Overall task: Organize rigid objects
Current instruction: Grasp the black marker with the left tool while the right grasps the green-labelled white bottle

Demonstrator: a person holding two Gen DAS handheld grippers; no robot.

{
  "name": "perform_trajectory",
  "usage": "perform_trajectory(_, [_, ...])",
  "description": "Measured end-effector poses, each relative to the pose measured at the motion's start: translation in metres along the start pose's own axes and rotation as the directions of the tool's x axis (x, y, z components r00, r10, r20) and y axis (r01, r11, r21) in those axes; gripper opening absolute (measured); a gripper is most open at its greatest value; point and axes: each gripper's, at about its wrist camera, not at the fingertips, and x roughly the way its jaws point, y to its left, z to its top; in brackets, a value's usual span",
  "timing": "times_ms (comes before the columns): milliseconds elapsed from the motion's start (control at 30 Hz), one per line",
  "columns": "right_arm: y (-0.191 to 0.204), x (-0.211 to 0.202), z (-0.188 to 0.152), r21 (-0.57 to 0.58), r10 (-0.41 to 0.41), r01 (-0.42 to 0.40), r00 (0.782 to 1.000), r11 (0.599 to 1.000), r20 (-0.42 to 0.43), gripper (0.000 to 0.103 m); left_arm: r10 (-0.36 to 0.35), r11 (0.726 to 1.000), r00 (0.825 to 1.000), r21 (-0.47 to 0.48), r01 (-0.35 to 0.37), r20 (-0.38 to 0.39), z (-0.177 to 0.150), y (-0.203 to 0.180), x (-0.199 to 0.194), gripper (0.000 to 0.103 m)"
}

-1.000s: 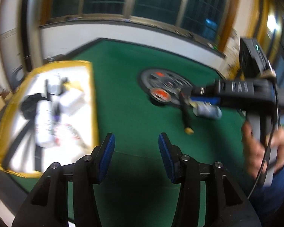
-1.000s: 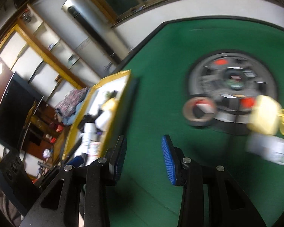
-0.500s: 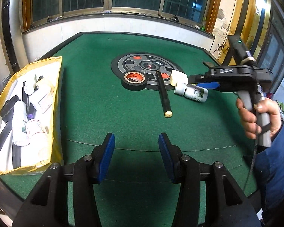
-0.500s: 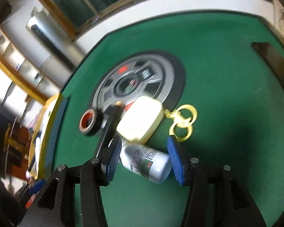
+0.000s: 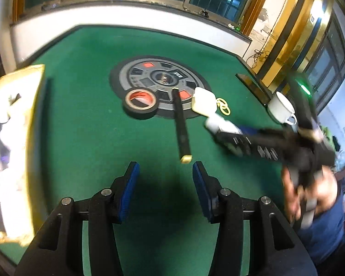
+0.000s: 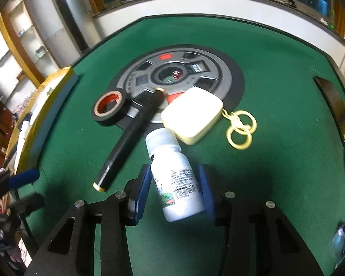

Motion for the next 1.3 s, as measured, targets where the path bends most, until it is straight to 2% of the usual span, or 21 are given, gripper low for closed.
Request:
perform_trajectory(67, [-0.014, -0.014, -0.015, 0.058, 0.035, -0.035, 0.999, 0.998, 0.006, 0.034, -0.019, 1.0, 0.999, -0.004, 0.019, -0.032, 0.014, -0.005, 0.013, 0.046])
perform_trajectory(133, [-0.028, -0.027, -0.031, 0.103, 0.03, -0.032, 0.999, 0.994, 0.026, 0.033, -0.025, 1.0, 0.998, 0.011, 0.026, -0.06, 0.025, -0.012, 0.025, 0.046])
perform_trajectory(233, [-0.044, -0.035, -0.045, 0.15, 0.03, -0.036, 0.999, 0.988, 0.044, 0.033, -0.004, 0.999, 0.995, 0.048, 0.009, -0.101, 0.041, -0.024, 0.046, 0.046])
perform_trajectory(433, [-0.052, -0.036, -0.044, 0.143, 0.034, -0.042, 0.998, 0.989, 0.057, 0.033, 0.076, 0.994, 0.986, 0.085, -0.063, -0.151, 0.06, -0.033, 0.077, 0.046])
perform_trajectory(600, [-0.055, -0.039, -0.044, 0.165, 0.068, -0.077, 0.996, 0.983, 0.062, 0.033, 0.078, 0.994, 0.982, 0.087, -0.064, -0.17, 0.066, -0.035, 0.098, 0.046])
perform_trajectory(633, [-0.054, -0.039, -0.043, 0.164, 0.059, -0.069, 0.996, 0.984, 0.066, 0.033, 0.087, 0.992, 0.985, 0.108, -0.072, -0.151, 0.065, -0.038, 0.098, 0.042])
perform_trajectory(667, [-0.054, -0.04, -0.043, 0.162, 0.053, -0.064, 0.996, 0.985, 0.068, 0.033, 0.1, 0.988, 0.985, 0.13, -0.081, -0.144, 0.064, -0.042, 0.099, 0.026])
perform_trajectory(733, [-0.056, -0.042, -0.044, 0.17, 0.046, -0.058, 0.996, 0.984, 0.077, 0.033, 0.111, 0.984, 0.985, 0.152, -0.09, -0.135, 0.061, -0.047, 0.098, 0.013])
perform_trajectory(833, [-0.057, -0.047, -0.043, 0.178, 0.041, -0.057, 0.995, 0.982, 0.094, 0.032, 0.103, 0.986, 0.987, 0.144, -0.086, -0.12, 0.05, -0.046, 0.09, 0.013])
perform_trajectory(1100, [-0.055, -0.055, -0.041, 0.188, 0.057, -0.079, 0.991, 0.979, 0.118, 0.031, 0.075, 0.986, 0.993, 0.155, -0.06, -0.092, -0.004, -0.044, 0.052, 0.013])
perform_trajectory(1300, [-0.049, -0.054, -0.041, 0.176, 0.066, -0.086, 0.991, 0.981, 0.118, 0.031, 0.09, 0.981, 0.994, 0.176, -0.079, -0.056, -0.017, -0.046, 0.044, 0.013])
